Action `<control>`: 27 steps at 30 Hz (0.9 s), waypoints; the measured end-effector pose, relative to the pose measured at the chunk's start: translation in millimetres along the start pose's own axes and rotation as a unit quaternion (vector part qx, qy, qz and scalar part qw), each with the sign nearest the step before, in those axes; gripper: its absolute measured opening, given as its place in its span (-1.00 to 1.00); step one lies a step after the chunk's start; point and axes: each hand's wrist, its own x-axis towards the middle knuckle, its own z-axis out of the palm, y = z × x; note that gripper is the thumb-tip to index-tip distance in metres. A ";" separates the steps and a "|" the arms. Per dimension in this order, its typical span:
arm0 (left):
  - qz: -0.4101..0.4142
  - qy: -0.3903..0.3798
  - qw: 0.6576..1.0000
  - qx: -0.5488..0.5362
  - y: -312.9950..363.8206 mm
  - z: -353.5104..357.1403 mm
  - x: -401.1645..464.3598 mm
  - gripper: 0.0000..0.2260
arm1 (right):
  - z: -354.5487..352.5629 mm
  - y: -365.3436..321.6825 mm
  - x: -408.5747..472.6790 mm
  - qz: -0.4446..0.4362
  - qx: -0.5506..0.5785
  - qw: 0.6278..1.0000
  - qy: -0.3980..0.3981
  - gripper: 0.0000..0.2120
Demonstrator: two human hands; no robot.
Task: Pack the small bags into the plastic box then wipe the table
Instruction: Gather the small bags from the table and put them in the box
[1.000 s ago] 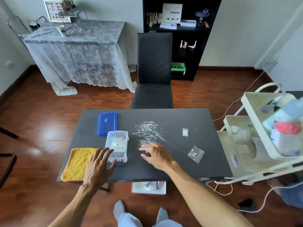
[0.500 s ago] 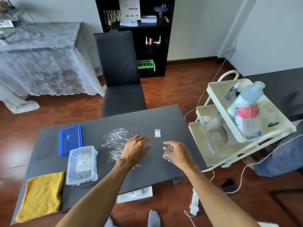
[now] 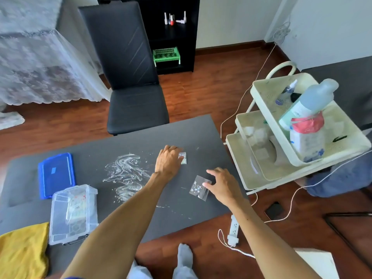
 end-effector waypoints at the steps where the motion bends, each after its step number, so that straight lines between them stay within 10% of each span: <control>1: 0.002 -0.010 1.000 0.002 -0.6 2.5 2.3 -0.73 | 0.2 0.9 1.8 -0.004 -0.007 1.000 -0.001 -0.53; 11: 0.009 -0.028 1.000 -0.004 -0.3 11.1 5.6 -0.76 | -5.3 2.6 9.3 0.013 0.020 0.999 -0.036 -0.96; 27: 0.007 -0.021 0.999 0.026 3.1 11.2 -4.8 -0.84 | -14.4 -4.1 10.1 0.036 0.006 0.997 -0.065 -0.50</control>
